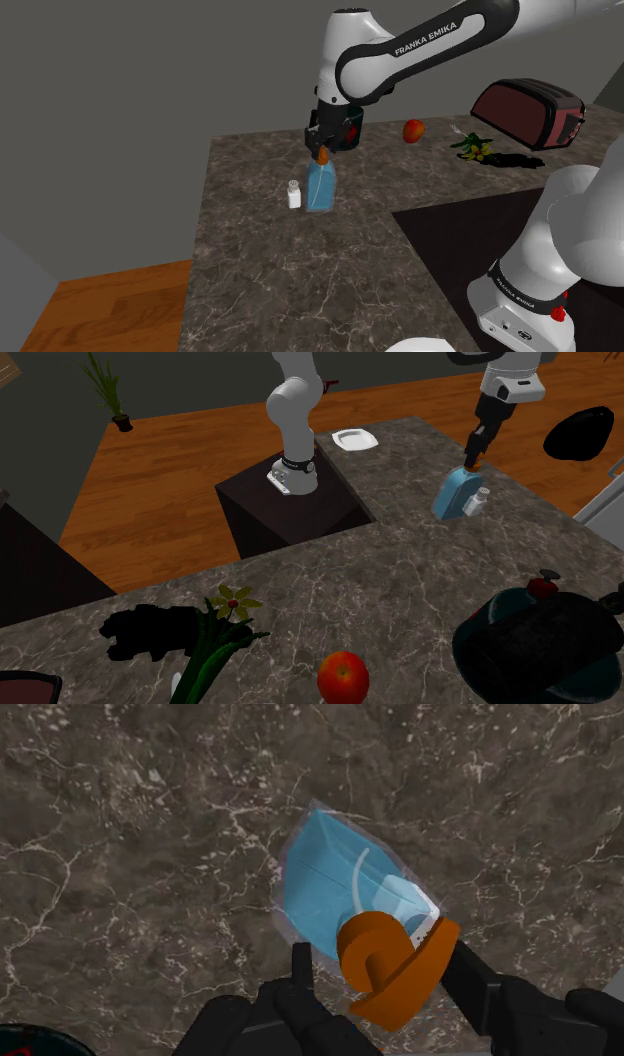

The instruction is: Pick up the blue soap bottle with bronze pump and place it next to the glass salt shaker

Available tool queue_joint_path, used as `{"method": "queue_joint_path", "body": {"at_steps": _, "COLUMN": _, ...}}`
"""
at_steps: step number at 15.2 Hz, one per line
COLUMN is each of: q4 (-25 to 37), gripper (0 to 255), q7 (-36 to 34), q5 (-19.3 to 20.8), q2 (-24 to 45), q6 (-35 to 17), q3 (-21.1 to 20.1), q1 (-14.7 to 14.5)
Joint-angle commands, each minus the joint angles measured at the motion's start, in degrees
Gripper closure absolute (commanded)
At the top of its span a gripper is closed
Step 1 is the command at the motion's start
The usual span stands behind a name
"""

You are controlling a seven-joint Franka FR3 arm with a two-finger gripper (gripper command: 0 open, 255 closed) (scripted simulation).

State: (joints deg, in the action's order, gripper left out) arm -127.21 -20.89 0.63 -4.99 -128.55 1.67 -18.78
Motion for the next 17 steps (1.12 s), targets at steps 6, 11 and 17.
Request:
{"method": "queue_joint_path", "body": {"at_steps": 6, "q4": 0.9, "gripper": 0, "q7": 0.0, "q5": 0.0, "q2": -1.0, "q6": 1.9, "q3": 0.0, "q1": 0.0}}
{"method": "queue_joint_path", "body": {"at_steps": 11, "q4": 3.7, "gripper": 0, "q7": -0.1, "q5": 0.1, "q2": -3.5, "q6": 7.1, "q3": -0.1, "q1": 0.0}}
{"method": "queue_joint_path", "body": {"at_steps": 17, "q4": 3.7, "gripper": 0, "q7": -0.1, "q5": 0.1, "q2": -3.5, "q6": 7.1, "q3": -0.1, "q1": 0.0}}
